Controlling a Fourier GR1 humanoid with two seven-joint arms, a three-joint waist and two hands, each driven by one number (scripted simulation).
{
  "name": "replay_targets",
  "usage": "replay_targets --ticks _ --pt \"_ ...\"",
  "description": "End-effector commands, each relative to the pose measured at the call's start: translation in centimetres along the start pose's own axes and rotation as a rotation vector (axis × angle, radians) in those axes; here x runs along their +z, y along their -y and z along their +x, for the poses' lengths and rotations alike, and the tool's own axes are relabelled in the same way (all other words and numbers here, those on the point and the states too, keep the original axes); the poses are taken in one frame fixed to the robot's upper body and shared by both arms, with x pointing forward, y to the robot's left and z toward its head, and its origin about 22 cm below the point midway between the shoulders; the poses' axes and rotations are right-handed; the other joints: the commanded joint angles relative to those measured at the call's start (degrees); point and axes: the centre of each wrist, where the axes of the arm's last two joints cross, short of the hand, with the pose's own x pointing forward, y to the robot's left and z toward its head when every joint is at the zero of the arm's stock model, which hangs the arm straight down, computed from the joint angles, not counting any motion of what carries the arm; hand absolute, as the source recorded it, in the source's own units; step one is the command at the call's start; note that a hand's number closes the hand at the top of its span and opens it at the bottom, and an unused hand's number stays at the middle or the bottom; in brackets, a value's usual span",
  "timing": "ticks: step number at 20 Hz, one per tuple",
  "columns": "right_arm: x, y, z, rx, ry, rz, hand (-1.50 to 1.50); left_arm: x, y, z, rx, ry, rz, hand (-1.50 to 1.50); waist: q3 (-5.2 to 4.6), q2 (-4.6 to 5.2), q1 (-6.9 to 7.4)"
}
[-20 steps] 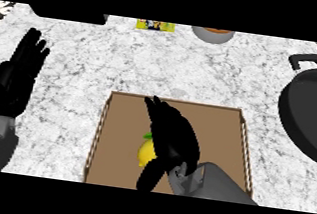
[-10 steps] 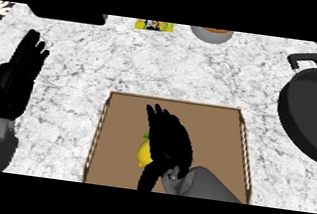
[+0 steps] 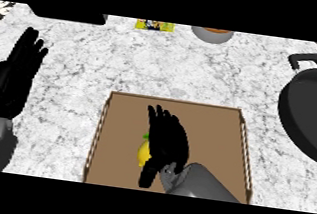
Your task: Pick the lemon from the tray and place it in the pot
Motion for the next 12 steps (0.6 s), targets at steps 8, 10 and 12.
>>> replay_targets --ticks 8,10,12 --pt "-1.7 -2.8 -1.5 0.015 -0.084 0.005 -1.5 -0.5 0.4 -1.7 0.0 0.007 0.003 0.0 0.0 0.03 -0.13" --pt "-2.7 -0.8 -1.9 0.0 -0.058 0.025 -1.5 -0.7 -0.7 0.0 0.014 0.001 -0.017 0.0 0.01 0.0 -0.13" --pt "-3.0 -2.2 -1.1 0.11 0.029 0.07 1.5 -1.7 1.5 -0.5 0.003 -0.005 -0.006 0.0 0.01 0.15 -0.07"
